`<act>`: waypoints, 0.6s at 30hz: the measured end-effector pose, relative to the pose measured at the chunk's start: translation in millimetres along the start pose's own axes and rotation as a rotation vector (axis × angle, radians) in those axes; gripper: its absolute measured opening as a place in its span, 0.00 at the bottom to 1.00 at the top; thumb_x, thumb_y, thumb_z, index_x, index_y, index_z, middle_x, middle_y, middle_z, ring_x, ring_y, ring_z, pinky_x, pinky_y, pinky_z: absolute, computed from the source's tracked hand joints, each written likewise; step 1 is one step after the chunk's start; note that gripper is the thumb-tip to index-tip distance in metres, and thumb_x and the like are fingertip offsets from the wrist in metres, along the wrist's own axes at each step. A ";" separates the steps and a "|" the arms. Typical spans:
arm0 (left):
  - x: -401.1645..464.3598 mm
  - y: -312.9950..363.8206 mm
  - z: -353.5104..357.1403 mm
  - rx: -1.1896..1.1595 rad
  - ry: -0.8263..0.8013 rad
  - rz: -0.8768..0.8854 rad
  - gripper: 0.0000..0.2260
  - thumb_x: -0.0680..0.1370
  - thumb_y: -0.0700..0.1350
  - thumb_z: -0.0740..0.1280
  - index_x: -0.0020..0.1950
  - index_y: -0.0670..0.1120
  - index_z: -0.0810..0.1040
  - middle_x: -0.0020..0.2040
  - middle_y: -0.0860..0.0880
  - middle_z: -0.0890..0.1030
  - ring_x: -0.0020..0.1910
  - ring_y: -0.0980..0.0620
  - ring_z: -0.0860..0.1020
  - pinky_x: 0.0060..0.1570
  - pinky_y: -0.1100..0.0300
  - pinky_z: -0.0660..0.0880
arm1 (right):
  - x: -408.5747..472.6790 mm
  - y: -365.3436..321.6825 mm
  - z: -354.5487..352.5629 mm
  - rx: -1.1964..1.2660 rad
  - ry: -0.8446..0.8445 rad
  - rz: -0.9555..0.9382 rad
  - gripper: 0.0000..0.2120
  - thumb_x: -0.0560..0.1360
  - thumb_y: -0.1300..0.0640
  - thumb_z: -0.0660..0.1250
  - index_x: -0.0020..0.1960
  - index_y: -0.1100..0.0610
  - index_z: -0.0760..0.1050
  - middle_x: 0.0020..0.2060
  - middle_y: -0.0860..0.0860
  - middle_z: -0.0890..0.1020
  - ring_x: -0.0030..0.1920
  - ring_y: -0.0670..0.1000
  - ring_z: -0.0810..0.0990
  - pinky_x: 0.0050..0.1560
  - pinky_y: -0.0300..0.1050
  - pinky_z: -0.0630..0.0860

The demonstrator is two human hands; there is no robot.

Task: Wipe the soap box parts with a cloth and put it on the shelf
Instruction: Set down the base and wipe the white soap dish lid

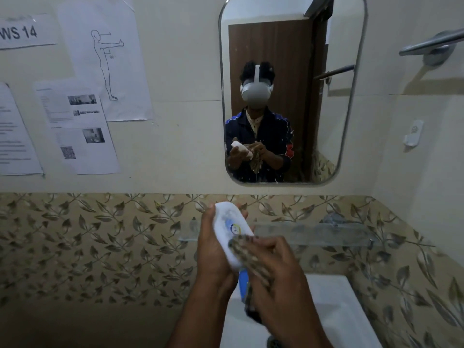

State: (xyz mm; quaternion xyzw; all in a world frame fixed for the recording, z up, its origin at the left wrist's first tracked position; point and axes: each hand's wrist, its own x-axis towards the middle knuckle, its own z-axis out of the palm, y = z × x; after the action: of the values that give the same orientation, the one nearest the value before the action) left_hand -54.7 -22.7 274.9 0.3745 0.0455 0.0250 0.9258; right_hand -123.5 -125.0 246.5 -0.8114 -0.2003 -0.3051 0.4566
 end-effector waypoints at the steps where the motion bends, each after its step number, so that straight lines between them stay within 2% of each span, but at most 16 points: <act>1: -1.6 1.6 0.4 -0.015 -0.004 0.031 0.24 0.85 0.52 0.50 0.78 0.44 0.61 0.79 0.45 0.62 0.76 0.41 0.64 0.72 0.45 0.63 | -7.3 -5.0 -0.3 -0.031 -0.016 -0.035 0.19 0.76 0.54 0.61 0.63 0.40 0.77 0.55 0.42 0.74 0.53 0.39 0.79 0.51 0.32 0.77; 2: -5.5 2.8 2.2 -0.036 -0.037 0.044 0.24 0.85 0.52 0.49 0.78 0.43 0.61 0.78 0.45 0.64 0.76 0.41 0.64 0.73 0.44 0.62 | -8.8 -9.2 -2.7 -0.056 -0.038 -0.069 0.18 0.76 0.52 0.60 0.63 0.40 0.77 0.55 0.43 0.74 0.53 0.40 0.79 0.50 0.32 0.77; 3: -9.0 2.4 2.0 -0.049 -0.087 0.018 0.24 0.84 0.54 0.50 0.76 0.43 0.65 0.74 0.44 0.71 0.71 0.41 0.70 0.70 0.44 0.67 | -4.2 -9.9 -5.4 -0.077 -0.054 -0.099 0.18 0.75 0.52 0.61 0.62 0.40 0.77 0.55 0.44 0.74 0.53 0.40 0.79 0.49 0.33 0.77; 4: -14.7 1.0 3.5 -0.053 -0.127 -0.039 0.26 0.82 0.58 0.52 0.72 0.43 0.72 0.65 0.42 0.79 0.63 0.42 0.78 0.63 0.45 0.73 | 5.6 -7.4 -7.8 -0.102 -0.053 -0.113 0.17 0.75 0.52 0.61 0.61 0.41 0.77 0.55 0.44 0.74 0.51 0.40 0.78 0.48 0.35 0.78; 5: -17.3 -2.4 5.2 -0.049 -0.184 -0.072 0.28 0.81 0.61 0.54 0.66 0.41 0.78 0.56 0.41 0.83 0.54 0.43 0.82 0.57 0.47 0.77 | 17.2 -2.7 -10.3 -0.118 -0.032 -0.109 0.16 0.75 0.55 0.63 0.60 0.42 0.78 0.54 0.44 0.74 0.50 0.40 0.78 0.48 0.35 0.78; 6: -21.5 -5.1 8.2 -0.077 -0.305 -0.089 0.29 0.80 0.61 0.55 0.61 0.38 0.81 0.52 0.38 0.83 0.52 0.42 0.83 0.56 0.48 0.79 | 29.6 0.8 -13.4 -0.122 0.007 -0.086 0.17 0.75 0.58 0.65 0.60 0.43 0.78 0.54 0.43 0.74 0.49 0.40 0.77 0.49 0.34 0.78; 8: -19.5 -9.4 9.2 -0.173 -0.493 -0.073 0.33 0.82 0.60 0.47 0.64 0.35 0.78 0.61 0.34 0.80 0.61 0.40 0.80 0.65 0.47 0.74 | 51.5 4.7 -19.9 -0.130 0.060 -0.028 0.19 0.74 0.62 0.66 0.62 0.47 0.79 0.54 0.44 0.75 0.51 0.41 0.78 0.52 0.35 0.78; 9: -19.1 -10.1 10.9 -0.155 -0.442 -0.075 0.35 0.83 0.60 0.44 0.64 0.35 0.78 0.63 0.35 0.80 0.63 0.41 0.79 0.66 0.49 0.74 | 57.0 4.4 -21.8 -0.145 0.055 -0.028 0.18 0.74 0.61 0.65 0.62 0.49 0.79 0.55 0.45 0.76 0.52 0.42 0.78 0.53 0.35 0.78; 11: -18.4 -11.3 8.3 -0.069 -0.312 -0.155 0.36 0.81 0.65 0.46 0.54 0.40 0.86 0.55 0.38 0.84 0.53 0.44 0.85 0.53 0.53 0.82 | 56.2 -2.5 -21.4 -0.162 0.011 -0.091 0.20 0.74 0.57 0.63 0.64 0.51 0.78 0.57 0.46 0.75 0.55 0.43 0.78 0.54 0.32 0.76; 13: -19.9 -5.0 6.8 -0.078 -0.295 -0.143 0.36 0.78 0.68 0.50 0.48 0.42 0.87 0.47 0.39 0.85 0.43 0.44 0.85 0.43 0.54 0.82 | 43.0 -12.4 -19.1 -0.142 -0.056 -0.154 0.20 0.74 0.54 0.61 0.64 0.49 0.78 0.58 0.45 0.73 0.55 0.41 0.76 0.53 0.30 0.74; 14: -18.3 -1.2 5.2 -0.054 -0.269 -0.133 0.37 0.77 0.70 0.51 0.47 0.42 0.87 0.44 0.39 0.85 0.41 0.44 0.85 0.41 0.54 0.82 | 34.2 -16.2 -17.2 -0.136 -0.083 -0.169 0.20 0.74 0.53 0.60 0.64 0.48 0.78 0.58 0.44 0.72 0.54 0.41 0.76 0.51 0.31 0.75; 15: -15.7 1.7 3.0 -0.033 -0.210 -0.119 0.38 0.76 0.72 0.50 0.49 0.43 0.87 0.46 0.39 0.84 0.41 0.43 0.84 0.42 0.52 0.81 | 24.8 -17.6 -15.5 -0.132 -0.091 -0.178 0.20 0.74 0.52 0.59 0.64 0.48 0.78 0.59 0.44 0.71 0.53 0.42 0.76 0.50 0.34 0.77; 16: -17.3 5.6 3.8 -0.018 -0.167 -0.136 0.38 0.75 0.73 0.50 0.55 0.45 0.86 0.51 0.38 0.84 0.46 0.42 0.83 0.46 0.49 0.81 | 15.4 -17.2 -14.0 -0.123 -0.084 -0.180 0.20 0.75 0.53 0.59 0.64 0.47 0.77 0.59 0.44 0.71 0.52 0.42 0.77 0.48 0.37 0.78; 18: -14.5 7.7 2.7 -0.034 -0.145 -0.133 0.38 0.76 0.73 0.49 0.69 0.47 0.77 0.64 0.40 0.79 0.56 0.40 0.80 0.56 0.44 0.76 | 0.9 -14.5 -13.8 -0.092 -0.063 -0.179 0.18 0.76 0.54 0.60 0.64 0.47 0.77 0.59 0.45 0.71 0.53 0.43 0.77 0.49 0.39 0.79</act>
State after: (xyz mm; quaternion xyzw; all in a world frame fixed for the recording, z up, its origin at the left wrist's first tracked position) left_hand -68.9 -20.2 283.2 0.3556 0.0025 -0.0629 0.9325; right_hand -135.9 -129.6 261.5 -0.8196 -0.2719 -0.3280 0.3831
